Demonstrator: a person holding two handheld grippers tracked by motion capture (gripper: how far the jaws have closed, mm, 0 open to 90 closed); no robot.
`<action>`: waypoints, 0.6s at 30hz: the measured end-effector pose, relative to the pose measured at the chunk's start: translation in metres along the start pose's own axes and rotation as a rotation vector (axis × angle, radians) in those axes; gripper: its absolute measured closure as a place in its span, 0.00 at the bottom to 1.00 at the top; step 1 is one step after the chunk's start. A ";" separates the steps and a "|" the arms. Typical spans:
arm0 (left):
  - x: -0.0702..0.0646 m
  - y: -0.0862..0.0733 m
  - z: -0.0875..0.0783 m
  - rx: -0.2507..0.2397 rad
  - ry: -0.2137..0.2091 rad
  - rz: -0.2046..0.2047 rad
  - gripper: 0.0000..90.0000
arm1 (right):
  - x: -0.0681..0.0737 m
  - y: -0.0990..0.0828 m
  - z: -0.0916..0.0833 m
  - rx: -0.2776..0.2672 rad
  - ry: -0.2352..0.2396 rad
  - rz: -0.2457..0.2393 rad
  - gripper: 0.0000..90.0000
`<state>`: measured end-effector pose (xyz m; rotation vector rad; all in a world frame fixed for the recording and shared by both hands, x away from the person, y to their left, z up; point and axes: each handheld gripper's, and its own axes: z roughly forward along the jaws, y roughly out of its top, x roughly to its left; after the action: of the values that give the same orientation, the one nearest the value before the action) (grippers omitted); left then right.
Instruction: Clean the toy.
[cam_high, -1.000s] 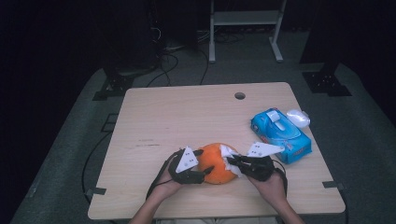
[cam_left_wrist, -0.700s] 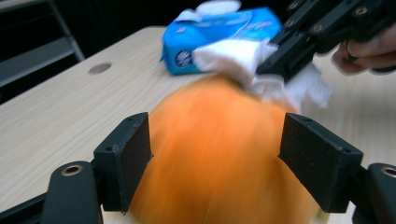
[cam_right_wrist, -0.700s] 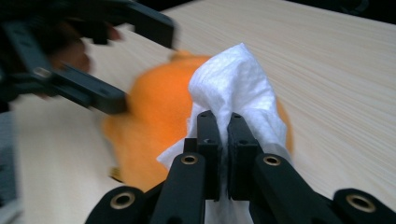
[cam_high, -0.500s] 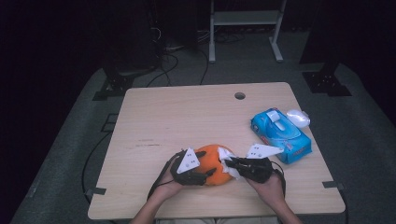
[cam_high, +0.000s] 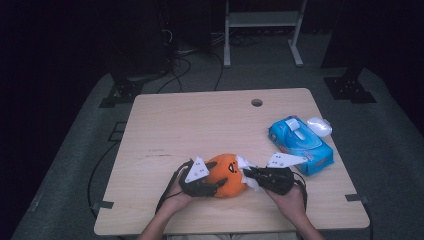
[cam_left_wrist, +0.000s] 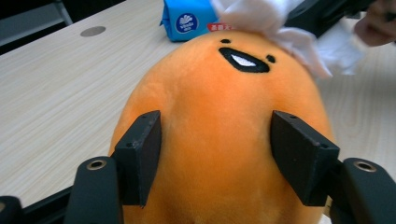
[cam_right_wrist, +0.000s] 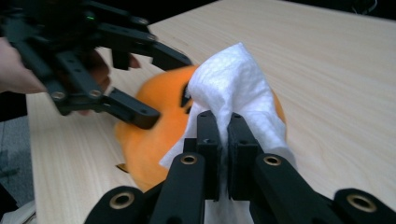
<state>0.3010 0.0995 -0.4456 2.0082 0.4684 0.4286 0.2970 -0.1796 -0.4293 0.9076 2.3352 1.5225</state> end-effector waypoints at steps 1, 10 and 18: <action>-0.002 0.001 0.000 -0.001 -0.003 0.006 0.40 | -0.008 -0.005 0.000 0.014 -0.026 0.024 0.94; -0.012 0.005 0.004 0.012 -0.005 0.046 0.41 | 0.006 0.008 -0.002 -0.016 -0.003 -0.025 0.94; -0.022 0.008 0.006 0.013 -0.023 0.085 0.41 | -0.001 0.004 -0.006 -0.014 -0.043 -0.002 0.94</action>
<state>0.2859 0.0803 -0.4438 2.0487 0.3732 0.4552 0.2965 -0.1832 -0.4231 0.9246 2.2916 1.5013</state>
